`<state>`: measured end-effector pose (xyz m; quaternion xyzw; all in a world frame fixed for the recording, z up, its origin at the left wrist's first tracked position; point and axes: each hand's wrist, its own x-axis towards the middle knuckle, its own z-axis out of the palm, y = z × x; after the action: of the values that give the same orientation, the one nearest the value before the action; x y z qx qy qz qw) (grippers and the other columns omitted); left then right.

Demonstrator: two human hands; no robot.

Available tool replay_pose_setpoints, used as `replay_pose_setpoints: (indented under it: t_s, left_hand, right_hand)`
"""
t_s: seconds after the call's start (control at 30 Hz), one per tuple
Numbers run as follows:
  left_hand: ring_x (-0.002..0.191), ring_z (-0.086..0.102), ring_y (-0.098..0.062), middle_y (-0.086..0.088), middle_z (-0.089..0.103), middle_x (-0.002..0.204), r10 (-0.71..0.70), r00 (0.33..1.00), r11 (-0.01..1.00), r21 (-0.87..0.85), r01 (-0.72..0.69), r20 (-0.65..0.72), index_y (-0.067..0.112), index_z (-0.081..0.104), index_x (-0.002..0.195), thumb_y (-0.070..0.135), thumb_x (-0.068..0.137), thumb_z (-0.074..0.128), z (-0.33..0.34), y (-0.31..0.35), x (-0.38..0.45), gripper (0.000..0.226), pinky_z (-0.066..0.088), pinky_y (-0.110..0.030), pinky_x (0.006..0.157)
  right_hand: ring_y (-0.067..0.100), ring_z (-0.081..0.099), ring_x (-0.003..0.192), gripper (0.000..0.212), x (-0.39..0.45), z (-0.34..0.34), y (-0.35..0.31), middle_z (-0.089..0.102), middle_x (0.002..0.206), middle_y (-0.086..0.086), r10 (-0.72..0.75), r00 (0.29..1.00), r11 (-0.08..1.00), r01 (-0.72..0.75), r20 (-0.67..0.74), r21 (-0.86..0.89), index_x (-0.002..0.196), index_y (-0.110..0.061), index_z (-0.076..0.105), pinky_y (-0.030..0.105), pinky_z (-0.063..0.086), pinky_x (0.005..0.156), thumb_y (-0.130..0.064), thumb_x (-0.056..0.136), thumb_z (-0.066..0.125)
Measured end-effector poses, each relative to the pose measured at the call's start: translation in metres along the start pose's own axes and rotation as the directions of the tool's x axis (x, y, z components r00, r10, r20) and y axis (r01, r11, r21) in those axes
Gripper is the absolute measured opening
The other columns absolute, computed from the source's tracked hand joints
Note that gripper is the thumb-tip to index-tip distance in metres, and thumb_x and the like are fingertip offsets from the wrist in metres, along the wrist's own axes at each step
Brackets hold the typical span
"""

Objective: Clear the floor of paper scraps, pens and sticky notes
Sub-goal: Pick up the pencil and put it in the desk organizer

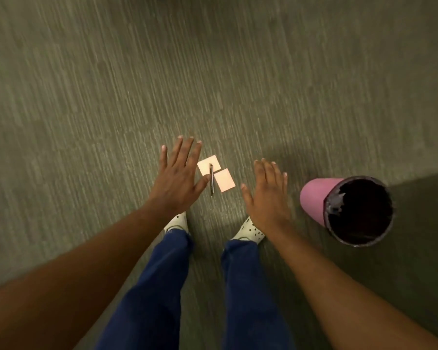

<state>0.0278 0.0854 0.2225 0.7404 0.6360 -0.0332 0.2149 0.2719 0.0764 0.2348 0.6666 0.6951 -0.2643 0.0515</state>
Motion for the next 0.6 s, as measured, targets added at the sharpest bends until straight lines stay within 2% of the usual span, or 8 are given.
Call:
replay_pose_setpoints:
  t_s: [0.13,0.2,0.27,0.37,0.47,0.53,0.6]
  left_hand:
    - [0.164,-0.002,-0.030,-0.011,0.011,0.176,0.028,0.995,0.999,0.015,-0.029,0.091,0.016,0.008,0.167,0.063,0.107,0.022,0.090,-0.039,0.023,0.078,0.004,-0.061,0.130]
    - [0.164,-0.002,-0.030,-0.011,0.012,0.176,0.037,0.990,0.999,0.012,-0.039,0.137,0.016,0.007,0.166,0.062,0.106,0.024,0.135,-0.057,0.035,0.078,0.003,-0.061,0.130]
    - [0.164,0.000,-0.031,-0.012,0.013,0.175,0.035,0.985,0.999,0.020,-0.039,0.168,0.015,0.008,0.166,0.061,0.106,0.027,0.179,-0.073,0.046,0.078,0.003,-0.061,0.130]
    - [0.164,0.001,-0.033,-0.013,0.013,0.175,0.037,0.975,0.999,0.022,-0.043,0.217,0.014,0.008,0.166,0.061,0.104,0.027,0.234,-0.093,0.057,0.080,0.004,-0.061,0.130]
    - [0.163,0.004,-0.034,-0.015,0.014,0.175,0.019,0.967,1.000,0.013,-0.023,0.255,0.014,0.009,0.166,0.062,0.103,0.029,0.280,-0.109,0.066,0.081,0.006,-0.059,0.131]
    - [0.162,0.013,-0.036,-0.015,0.020,0.173,-0.027,0.965,1.000,0.008,0.026,0.261,0.013,0.013,0.165,0.060,0.103,0.037,0.303,-0.115,0.070,0.081,0.014,-0.057,0.129]
    - [0.152,0.031,-0.038,-0.015,0.036,0.163,-0.086,0.968,0.996,0.012,0.086,0.235,0.012,0.024,0.161,0.055,0.100,0.048,0.320,-0.118,0.072,0.078,0.030,-0.056,0.121]
  right_hand:
    - [0.032,0.020,0.158,0.068,0.034,0.095,0.019,0.028,0.168,0.012,0.067,0.995,0.997,-0.069,0.075,0.028,0.161,-0.011,0.028,0.055,0.015,0.130,-0.042,0.104,0.049]
    - [0.033,0.030,0.153,0.065,0.050,0.144,0.029,0.035,0.163,0.014,0.085,0.990,0.995,-0.089,0.111,0.038,0.158,-0.009,0.034,0.053,0.024,0.127,-0.039,0.104,0.052]
    - [0.035,0.044,0.140,0.058,0.065,0.192,0.041,0.047,0.151,0.016,0.082,0.987,0.995,-0.088,0.140,0.037,0.150,-0.008,0.044,0.049,0.036,0.119,-0.035,0.101,0.056]
    - [0.033,0.055,0.123,0.044,0.088,0.257,0.057,0.055,0.138,0.016,0.115,0.966,0.988,-0.135,0.231,0.073,0.139,-0.008,0.055,0.044,0.048,0.105,-0.031,0.102,0.058]
    - [0.033,0.063,0.111,0.029,0.118,0.312,0.068,0.064,0.126,0.016,0.237,0.908,0.925,-0.320,0.346,0.205,0.119,-0.005,0.066,0.039,0.053,0.093,-0.029,0.101,0.062]
    - [0.032,0.066,0.106,0.025,0.141,0.344,0.069,0.071,0.115,0.015,0.299,0.875,0.876,-0.410,0.381,0.254,0.107,-0.006,0.070,0.036,0.053,0.087,-0.030,0.099,0.066]
    - [0.030,0.068,0.104,0.024,0.162,0.372,0.065,0.075,0.109,0.013,0.315,0.865,0.862,-0.433,0.391,0.264,0.100,-0.009,0.073,0.031,0.050,0.082,-0.033,0.096,0.070]
